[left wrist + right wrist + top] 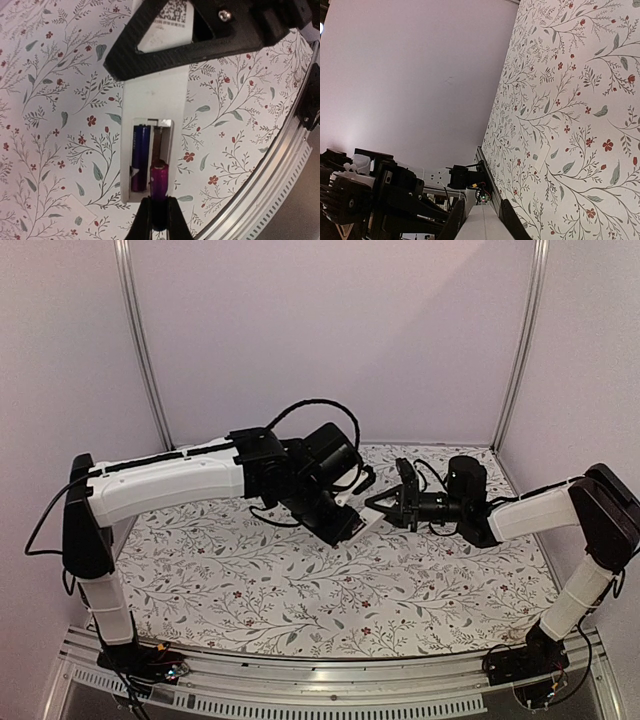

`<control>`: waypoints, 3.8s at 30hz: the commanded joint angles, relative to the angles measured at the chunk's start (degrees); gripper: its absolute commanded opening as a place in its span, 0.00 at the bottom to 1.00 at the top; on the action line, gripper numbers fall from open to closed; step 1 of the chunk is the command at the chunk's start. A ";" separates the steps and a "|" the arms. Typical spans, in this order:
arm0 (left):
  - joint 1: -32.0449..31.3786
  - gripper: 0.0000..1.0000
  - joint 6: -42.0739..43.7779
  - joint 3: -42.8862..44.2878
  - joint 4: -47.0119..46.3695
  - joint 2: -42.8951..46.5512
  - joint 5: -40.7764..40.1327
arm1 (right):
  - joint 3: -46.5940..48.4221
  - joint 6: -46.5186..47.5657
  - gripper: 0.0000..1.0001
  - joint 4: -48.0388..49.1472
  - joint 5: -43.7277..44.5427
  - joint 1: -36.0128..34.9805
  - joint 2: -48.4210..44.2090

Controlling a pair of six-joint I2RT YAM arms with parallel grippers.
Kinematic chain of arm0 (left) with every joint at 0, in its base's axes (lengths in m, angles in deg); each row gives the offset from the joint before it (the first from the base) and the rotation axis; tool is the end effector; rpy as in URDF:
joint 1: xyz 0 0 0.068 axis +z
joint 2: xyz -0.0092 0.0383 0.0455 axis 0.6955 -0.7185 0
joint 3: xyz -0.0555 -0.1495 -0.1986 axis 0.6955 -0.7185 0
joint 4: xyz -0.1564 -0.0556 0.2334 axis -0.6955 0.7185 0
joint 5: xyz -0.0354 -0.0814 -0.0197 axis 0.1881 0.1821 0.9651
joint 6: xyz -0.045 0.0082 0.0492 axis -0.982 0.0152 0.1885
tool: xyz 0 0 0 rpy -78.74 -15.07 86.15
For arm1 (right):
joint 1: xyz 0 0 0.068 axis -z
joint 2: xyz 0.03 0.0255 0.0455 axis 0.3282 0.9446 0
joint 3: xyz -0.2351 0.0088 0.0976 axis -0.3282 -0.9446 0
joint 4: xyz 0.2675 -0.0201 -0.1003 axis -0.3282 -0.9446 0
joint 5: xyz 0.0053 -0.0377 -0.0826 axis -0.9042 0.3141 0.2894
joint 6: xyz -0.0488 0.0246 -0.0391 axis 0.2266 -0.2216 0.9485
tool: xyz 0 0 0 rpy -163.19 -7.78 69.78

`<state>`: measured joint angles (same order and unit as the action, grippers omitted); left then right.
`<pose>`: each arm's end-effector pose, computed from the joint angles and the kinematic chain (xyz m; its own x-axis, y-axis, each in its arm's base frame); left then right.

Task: Load the batteries into the remote control
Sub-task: Load the battery into the battery compartment, then press the battery in the battery compartment.

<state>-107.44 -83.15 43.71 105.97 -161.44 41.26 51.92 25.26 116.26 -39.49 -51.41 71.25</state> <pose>0.1977 -0.3886 0.2634 -0.6520 0.5688 -0.5014 0.7073 0.6945 -0.1319 0.2837 0.2256 0.1585 -0.9365 0.1275 -0.3266 -0.3045 0.1660 0.9379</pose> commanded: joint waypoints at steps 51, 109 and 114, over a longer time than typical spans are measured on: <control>-0.87 0.33 5.00 5.99 2.27 -0.62 -7.95 | -1.44 -5.48 0.00 4.95 0.94 -2.26 1.19; -8.28 0.22 54.14 -27.91 -20.00 20.69 7.61 | 6.49 0.02 0.00 -9.14 -14.80 -8.62 -2.18; -8.26 0.21 54.49 -27.91 -19.19 20.65 8.89 | 6.45 0.35 0.00 -9.42 -14.72 -8.71 -2.41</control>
<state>-115.03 -29.45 16.17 85.55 -140.07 49.02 56.70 24.58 107.04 -53.19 -59.65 70.77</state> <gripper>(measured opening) 0.213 0.170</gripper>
